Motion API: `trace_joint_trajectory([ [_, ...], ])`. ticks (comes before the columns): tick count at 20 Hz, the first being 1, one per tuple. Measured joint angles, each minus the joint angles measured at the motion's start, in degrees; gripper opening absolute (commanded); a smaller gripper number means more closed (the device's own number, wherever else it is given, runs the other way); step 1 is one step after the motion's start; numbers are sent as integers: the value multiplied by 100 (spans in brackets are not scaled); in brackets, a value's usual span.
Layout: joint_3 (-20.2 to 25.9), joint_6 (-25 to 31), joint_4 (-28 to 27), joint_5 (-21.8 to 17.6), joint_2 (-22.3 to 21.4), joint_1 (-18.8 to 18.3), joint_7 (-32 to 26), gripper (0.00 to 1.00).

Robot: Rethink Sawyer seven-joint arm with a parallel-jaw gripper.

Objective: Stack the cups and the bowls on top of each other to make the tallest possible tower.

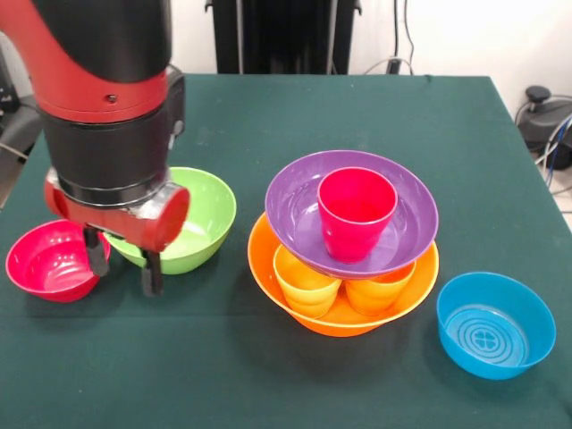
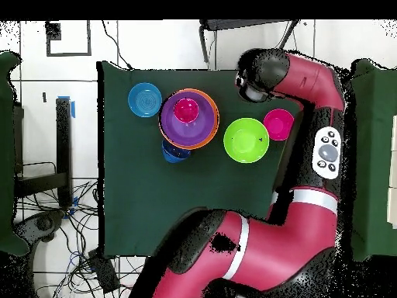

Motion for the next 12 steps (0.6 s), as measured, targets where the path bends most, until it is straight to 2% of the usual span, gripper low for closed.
trace_joint_trajectory([
  [12,6,-24,20,-177,79,-318,-69,100],
])
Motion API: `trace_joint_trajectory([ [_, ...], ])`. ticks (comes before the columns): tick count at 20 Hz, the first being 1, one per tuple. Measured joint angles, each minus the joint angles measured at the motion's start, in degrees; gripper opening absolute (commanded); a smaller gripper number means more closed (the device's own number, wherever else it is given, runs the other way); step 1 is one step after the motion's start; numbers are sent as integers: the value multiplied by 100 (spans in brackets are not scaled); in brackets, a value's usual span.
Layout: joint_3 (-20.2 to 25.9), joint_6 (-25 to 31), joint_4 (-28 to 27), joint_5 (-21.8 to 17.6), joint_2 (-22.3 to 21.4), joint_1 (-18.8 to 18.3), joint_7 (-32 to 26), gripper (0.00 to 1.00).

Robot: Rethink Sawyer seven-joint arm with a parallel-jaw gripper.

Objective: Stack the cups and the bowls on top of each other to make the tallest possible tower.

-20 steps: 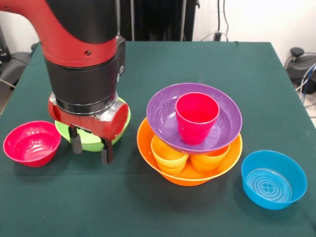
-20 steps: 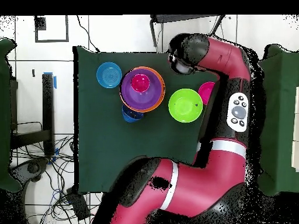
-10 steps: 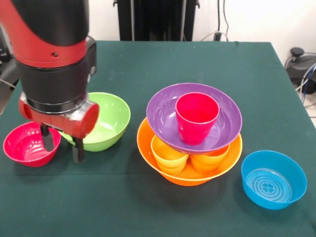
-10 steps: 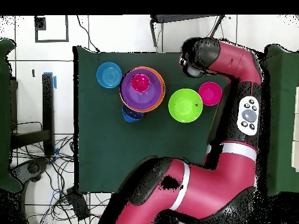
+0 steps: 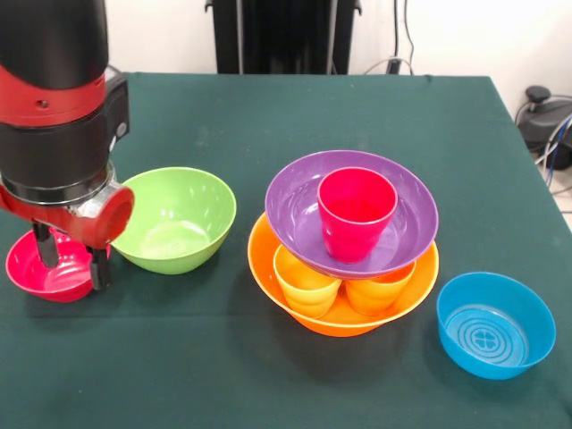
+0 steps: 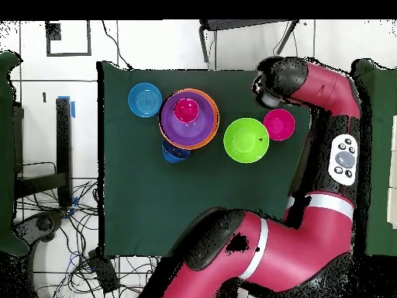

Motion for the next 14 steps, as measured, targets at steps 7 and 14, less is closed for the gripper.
trace_joint_trajectory([
  [7,25,-25,4,-14,218,-93,0,100],
  [14,128,-26,160,-24,421,-205,0,100],
])
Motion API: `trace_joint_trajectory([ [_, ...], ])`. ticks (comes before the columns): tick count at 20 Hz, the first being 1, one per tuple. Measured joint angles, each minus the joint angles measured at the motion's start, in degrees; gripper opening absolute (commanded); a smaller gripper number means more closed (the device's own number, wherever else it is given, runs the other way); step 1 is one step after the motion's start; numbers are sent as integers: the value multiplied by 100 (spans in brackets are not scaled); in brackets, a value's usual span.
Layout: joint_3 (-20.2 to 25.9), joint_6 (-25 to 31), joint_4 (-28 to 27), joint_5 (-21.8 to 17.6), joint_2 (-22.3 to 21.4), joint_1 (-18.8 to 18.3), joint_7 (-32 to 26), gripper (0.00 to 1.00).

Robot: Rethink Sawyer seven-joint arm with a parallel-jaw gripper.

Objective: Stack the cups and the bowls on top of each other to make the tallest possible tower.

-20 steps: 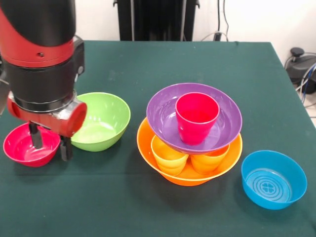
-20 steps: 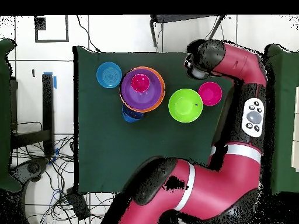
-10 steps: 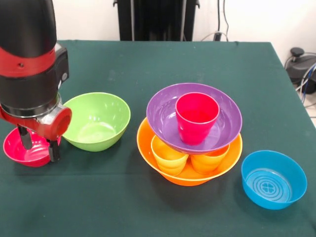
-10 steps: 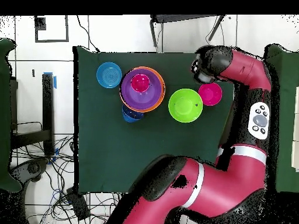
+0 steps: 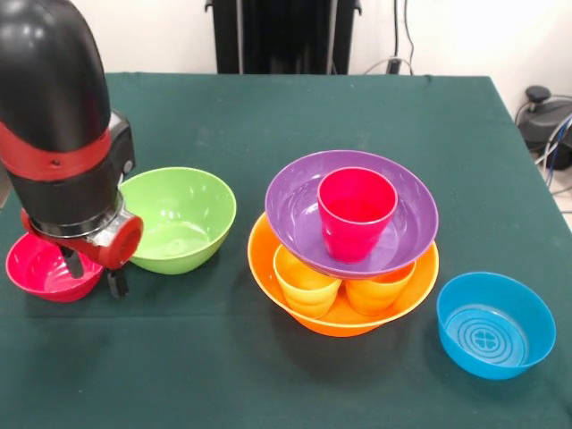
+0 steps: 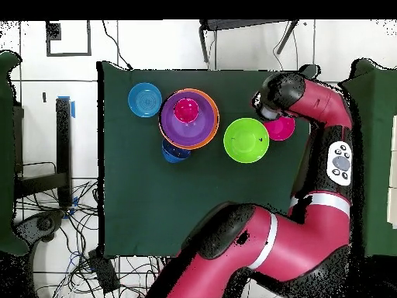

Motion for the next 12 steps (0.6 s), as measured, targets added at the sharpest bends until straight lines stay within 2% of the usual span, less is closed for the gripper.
trace_joint_trajectory([
  [5,1,-36,123,-63,19,-3,0,100],
  [12,-1,-300,266,-363,17,-5,0,100],
])
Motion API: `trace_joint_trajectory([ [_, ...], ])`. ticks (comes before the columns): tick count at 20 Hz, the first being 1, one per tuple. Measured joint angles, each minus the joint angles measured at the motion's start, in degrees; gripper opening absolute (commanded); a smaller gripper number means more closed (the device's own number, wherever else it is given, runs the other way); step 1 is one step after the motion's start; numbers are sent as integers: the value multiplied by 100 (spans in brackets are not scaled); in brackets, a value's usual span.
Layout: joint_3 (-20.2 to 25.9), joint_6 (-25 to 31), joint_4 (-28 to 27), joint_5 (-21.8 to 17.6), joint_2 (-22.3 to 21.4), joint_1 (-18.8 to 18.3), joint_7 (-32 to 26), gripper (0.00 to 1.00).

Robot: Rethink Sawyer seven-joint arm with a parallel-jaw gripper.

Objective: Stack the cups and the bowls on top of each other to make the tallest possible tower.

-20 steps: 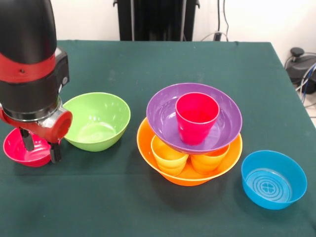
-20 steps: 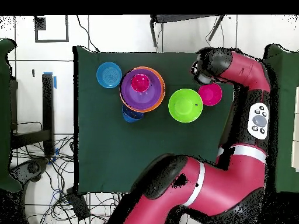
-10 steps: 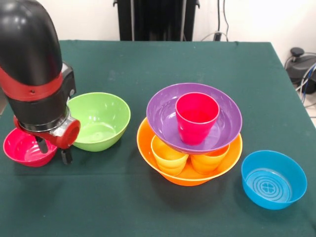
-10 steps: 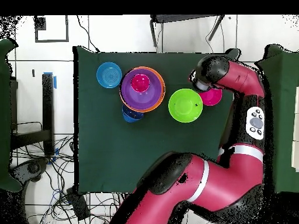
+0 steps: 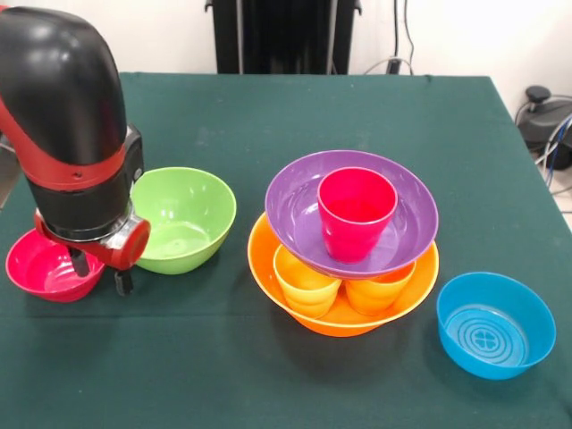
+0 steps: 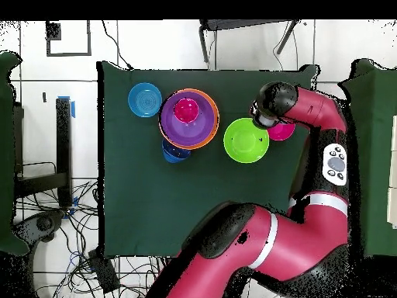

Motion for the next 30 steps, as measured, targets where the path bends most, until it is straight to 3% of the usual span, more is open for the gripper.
trace_joint_trajectory([
  [10,2,-952,438,-379,-59,-85,0,100],
  [19,1,-1361,1037,-448,-287,-235,0,100],
  [20,2,-1479,1233,-467,-366,-287,0,0],
  [30,148,-1639,1360,-501,-641,-520,-1,0],
])
